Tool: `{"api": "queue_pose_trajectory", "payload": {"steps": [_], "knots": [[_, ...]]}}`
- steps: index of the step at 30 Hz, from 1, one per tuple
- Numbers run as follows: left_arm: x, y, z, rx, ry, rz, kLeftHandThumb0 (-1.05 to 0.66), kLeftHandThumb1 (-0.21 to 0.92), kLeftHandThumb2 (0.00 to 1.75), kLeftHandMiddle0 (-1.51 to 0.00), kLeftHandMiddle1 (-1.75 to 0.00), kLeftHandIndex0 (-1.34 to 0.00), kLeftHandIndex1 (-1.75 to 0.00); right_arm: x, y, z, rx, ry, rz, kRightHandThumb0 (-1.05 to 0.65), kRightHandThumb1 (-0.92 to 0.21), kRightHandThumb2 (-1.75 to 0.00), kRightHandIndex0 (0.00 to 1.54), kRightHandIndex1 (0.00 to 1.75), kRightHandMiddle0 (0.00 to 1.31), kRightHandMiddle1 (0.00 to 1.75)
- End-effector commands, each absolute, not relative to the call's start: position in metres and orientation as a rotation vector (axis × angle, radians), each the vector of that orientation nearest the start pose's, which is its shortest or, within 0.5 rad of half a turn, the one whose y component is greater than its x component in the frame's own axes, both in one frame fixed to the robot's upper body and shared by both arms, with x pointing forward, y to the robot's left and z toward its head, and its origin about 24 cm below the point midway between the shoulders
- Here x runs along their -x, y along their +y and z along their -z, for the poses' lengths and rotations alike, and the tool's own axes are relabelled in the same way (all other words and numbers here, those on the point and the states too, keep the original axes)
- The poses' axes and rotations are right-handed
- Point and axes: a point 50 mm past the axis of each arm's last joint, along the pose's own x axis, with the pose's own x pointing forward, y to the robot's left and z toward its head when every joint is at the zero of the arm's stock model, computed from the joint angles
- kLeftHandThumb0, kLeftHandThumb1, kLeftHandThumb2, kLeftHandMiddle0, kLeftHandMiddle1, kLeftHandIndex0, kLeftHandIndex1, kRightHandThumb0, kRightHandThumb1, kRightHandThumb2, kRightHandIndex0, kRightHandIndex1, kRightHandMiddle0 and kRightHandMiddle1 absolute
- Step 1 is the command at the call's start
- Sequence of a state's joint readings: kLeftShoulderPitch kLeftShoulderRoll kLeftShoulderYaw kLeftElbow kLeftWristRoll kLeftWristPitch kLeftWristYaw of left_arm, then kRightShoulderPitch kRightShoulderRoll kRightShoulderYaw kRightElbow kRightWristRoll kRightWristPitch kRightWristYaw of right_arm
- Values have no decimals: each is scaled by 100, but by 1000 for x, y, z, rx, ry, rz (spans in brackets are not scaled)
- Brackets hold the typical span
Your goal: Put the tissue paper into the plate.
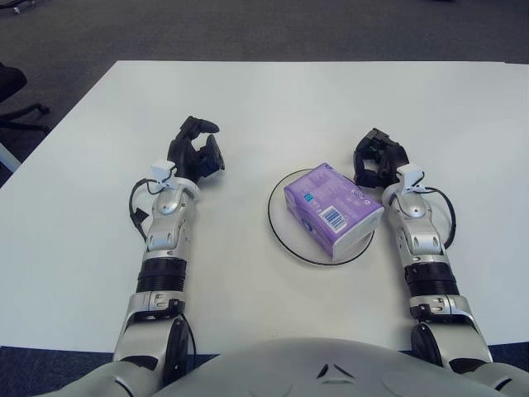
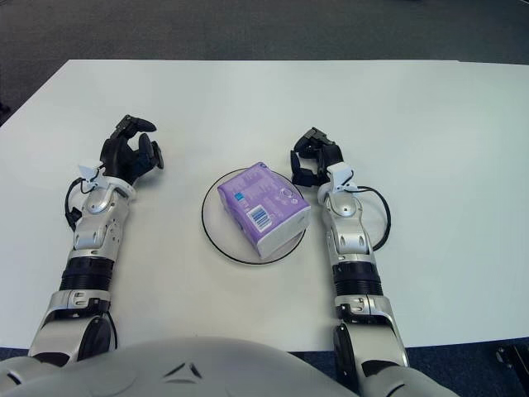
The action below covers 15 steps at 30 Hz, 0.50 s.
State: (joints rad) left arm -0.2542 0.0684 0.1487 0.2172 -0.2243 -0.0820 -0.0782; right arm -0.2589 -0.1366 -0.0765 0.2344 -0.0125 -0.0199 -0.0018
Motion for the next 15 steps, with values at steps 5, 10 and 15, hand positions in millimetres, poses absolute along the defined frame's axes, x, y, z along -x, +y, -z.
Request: {"api": "queue_pose_trajectory", "payload": {"steps": [5,10,15], "knots": [[-258,169,-1,278,102,-45,-43,47,113,-120,-175,-49,-175,-279,-186,-12,99,154,63,-47,-35,-128,109,175,59,175],[-257,168,-1,275,88,-33,-44,44,116,-124,-175,-52,-175,-279,-187,-12,111,153,67,-47,-35,-128,109,175,59,175],[-257,167,-1,270,80,-26,-44,43,118,-126,-175,-53,-175,-279,-187,-12,116,154,73,-47,-35,-128,109,175,59,175]]}}
